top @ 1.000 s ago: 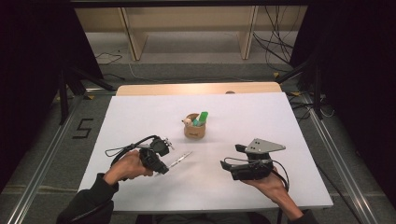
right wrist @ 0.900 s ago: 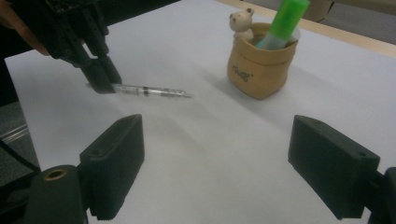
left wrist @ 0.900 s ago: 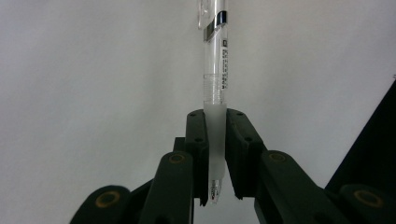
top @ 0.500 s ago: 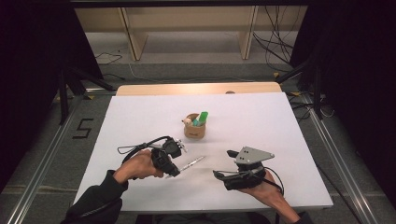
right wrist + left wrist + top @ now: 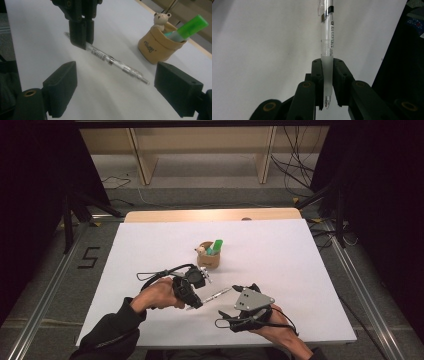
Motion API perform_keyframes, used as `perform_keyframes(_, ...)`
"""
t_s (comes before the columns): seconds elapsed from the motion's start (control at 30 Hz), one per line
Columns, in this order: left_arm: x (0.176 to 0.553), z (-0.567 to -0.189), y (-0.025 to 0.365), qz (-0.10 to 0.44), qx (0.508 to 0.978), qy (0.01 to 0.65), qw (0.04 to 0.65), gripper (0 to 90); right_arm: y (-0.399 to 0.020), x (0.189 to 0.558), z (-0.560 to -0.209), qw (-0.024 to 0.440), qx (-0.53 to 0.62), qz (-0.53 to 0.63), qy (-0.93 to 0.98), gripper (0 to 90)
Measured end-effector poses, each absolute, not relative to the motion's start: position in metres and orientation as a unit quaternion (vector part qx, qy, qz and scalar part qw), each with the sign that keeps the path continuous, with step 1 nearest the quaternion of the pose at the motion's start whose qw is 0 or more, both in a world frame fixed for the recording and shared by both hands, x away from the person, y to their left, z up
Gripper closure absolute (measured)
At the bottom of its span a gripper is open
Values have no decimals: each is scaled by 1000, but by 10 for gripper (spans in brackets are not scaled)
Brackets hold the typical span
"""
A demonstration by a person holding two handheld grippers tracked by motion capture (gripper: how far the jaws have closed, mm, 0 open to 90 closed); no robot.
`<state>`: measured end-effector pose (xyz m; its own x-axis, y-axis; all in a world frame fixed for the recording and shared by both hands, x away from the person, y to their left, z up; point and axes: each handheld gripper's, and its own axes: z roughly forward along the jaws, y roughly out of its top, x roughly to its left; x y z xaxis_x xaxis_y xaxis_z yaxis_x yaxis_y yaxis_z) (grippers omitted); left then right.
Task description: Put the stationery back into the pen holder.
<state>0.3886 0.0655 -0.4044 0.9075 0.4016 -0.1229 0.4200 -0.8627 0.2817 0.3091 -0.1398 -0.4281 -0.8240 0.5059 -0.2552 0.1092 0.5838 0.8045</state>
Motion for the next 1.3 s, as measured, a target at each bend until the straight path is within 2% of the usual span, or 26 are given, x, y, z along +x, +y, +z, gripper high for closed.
perform_keyframes(0.43,389,-401,60,-31,968,203,145,797,-109,297,-445,363,69,336,866,216)
perform_keyframes(0.6,387,-399,60,-36,968,201,143,797,-95,291,-454,416,16,287,863,262)
perform_keyframes(0.73,386,-399,59,-37,969,200,143,797,-89,287,-461,455,-20,264,850,332)
perform_keyframes(1.3,383,-397,58,-40,971,195,133,796,-75,283,-473,506,-90,199,835,501)
